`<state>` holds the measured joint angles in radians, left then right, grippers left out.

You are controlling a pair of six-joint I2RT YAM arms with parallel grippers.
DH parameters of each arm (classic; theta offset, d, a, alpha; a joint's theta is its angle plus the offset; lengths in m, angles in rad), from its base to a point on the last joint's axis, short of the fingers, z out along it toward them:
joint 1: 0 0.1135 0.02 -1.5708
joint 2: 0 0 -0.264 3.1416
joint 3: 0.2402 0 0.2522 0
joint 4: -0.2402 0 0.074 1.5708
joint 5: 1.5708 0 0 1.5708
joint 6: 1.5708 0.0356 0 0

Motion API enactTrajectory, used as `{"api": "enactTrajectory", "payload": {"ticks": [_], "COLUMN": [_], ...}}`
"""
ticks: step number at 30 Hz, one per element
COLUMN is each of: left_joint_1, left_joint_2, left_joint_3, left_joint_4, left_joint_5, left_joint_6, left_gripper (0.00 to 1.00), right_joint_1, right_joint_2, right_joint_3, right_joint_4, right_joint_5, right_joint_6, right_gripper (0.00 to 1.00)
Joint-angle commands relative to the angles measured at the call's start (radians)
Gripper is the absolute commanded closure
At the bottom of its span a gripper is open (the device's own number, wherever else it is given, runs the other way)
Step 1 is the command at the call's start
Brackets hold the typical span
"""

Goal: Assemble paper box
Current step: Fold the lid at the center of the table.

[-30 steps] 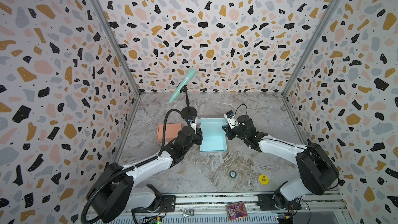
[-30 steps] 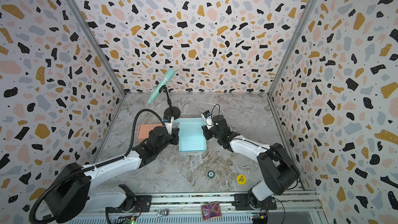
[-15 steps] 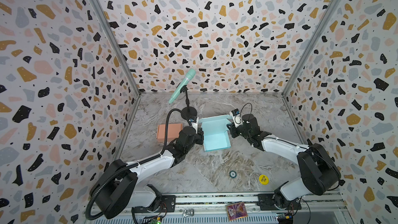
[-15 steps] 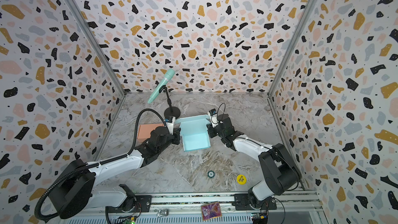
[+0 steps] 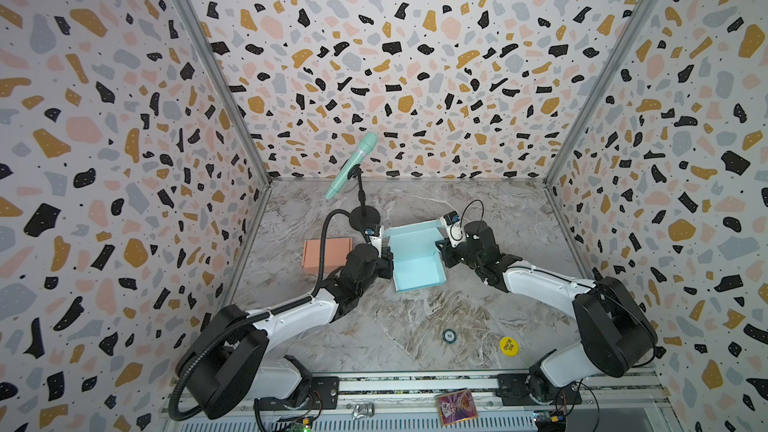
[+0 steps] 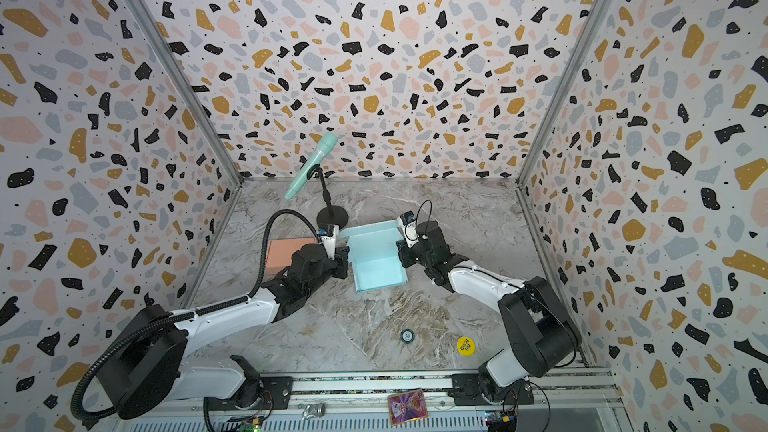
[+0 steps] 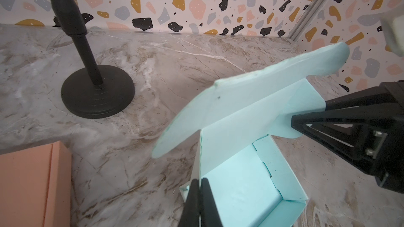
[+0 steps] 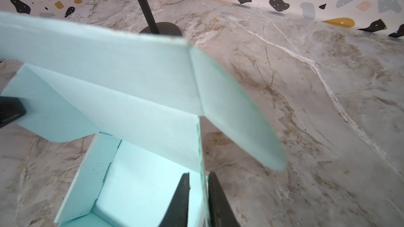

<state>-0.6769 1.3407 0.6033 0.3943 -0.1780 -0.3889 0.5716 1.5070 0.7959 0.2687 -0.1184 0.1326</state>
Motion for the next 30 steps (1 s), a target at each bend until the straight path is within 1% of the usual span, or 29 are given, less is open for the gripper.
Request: {"api": "enactTrajectory", "payload": {"ticks": [1, 6, 14, 24, 30], "left_joint_1": [-0.013, -0.019, -0.033, -0.073, -0.113], "left_joint_2": [0.01, 0.017, 0.039, 0.047, 0.051], "left_joint_3": [0.033, 0.024, -0.057, -0.154, -0.199], "left_joint_4": [0.078, 0.108, 0.262, 0.361, 0.412], "left_joint_5": [-0.022, -0.051, -0.074, -0.147, -0.228], "left_joint_6": [-0.017, -0.026, -0.056, -0.079, -0.112], "left_gripper": [1.0, 1.0, 1.0, 1.0, 1.0], "right_joint_1": [0.032, 0.052, 0.093, 0.123, 0.163], "right_joint_2": [-0.009, 0.005, 0.035, 0.024, -0.009], "right_joint_3": [0.021, 0.014, 0.014, -0.015, -0.069], "right_joint_4": [0.003, 0.009, 0.02, 0.022, 0.039], "right_joint_5": [0.027, 0.07, 0.114, 0.135, 0.168], "right_joint_6": [-0.01, -0.009, -0.029, -0.031, -0.022], "right_gripper": [0.82, 0.82, 0.82, 0.81, 0.81]}}
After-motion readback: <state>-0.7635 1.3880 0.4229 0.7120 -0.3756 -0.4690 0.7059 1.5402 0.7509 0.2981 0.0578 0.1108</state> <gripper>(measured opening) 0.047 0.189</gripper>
